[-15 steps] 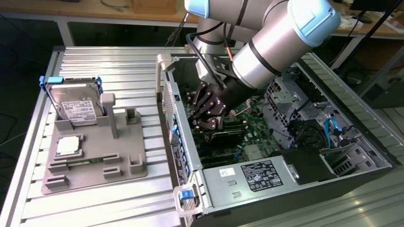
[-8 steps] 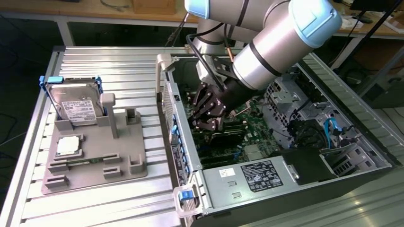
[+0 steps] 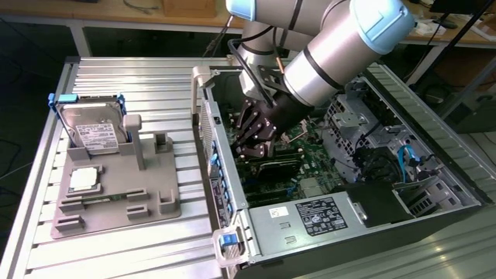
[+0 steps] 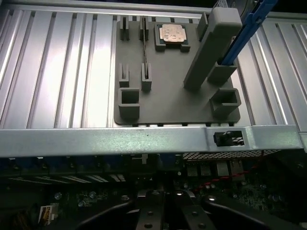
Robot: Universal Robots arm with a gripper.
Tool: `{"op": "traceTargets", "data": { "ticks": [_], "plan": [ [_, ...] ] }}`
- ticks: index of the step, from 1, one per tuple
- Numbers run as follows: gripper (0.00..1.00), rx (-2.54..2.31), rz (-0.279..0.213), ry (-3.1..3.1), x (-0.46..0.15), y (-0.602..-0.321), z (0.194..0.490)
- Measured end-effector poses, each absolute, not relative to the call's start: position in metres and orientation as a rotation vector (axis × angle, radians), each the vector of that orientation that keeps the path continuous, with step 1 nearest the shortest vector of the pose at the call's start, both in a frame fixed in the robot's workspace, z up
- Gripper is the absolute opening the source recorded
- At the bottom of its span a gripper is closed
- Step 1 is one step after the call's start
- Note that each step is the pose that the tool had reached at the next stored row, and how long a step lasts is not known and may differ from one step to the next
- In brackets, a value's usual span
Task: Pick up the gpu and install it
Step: 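Press down on the gpu until it lock into place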
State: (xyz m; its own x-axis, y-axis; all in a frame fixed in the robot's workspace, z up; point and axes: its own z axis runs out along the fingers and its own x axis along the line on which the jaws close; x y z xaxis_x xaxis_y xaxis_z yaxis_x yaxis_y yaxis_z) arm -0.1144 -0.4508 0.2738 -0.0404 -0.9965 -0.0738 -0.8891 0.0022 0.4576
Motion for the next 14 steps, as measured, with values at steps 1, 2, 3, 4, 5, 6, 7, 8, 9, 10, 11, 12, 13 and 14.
{"op": "traceTargets", "data": {
  "ticks": [1, 2, 3, 4, 5, 6, 7, 8, 9, 10, 11, 12, 13, 14],
  "plan": [
    [0.11, 1.964, -0.563, -2.009, -0.1144, -0.4484, 0.2738],
    [0.11, 1.963, -0.562, -2.009, -0.1144, -0.4447, 0.2738],
    [0.11, 1.962, -0.561, -2.008, -0.1143, -0.4421, 0.2738],
    [0.11, 1.962, -0.56, -2.008, -0.1144, -0.4407, 0.2738],
    [0.11, 1.962, -0.56, -2.008, -0.1143, -0.44, 0.2737],
    [0.11, 1.962, -0.56, -2.008, -0.1143, -0.44, 0.2737],
    [0.11, 1.962, -0.56, -2.008, -0.1144, -0.44, 0.2738],
    [0.11, 1.962, -0.56, -2.008, -0.1145, -0.44, 0.2738],
    [0.11, 1.962, -0.56, -2.008, -0.1145, -0.4399, 0.274],
    [0.11, 1.961, -0.56, -2.008, -0.1145, -0.4399, 0.2745],
    [0.11, 1.961, -0.56, -2.008, -0.1145, -0.44, 0.2759],
    [0.11, 1.962, -0.56, -2.008, -0.1146, -0.44, 0.2776],
    [0.11, 1.962, -0.56, -2.008, -0.1147, -0.44, 0.2799],
    [0.11, 1.961, -0.56, -2.008, -0.1147, -0.44, 0.2818]
  ]
}}
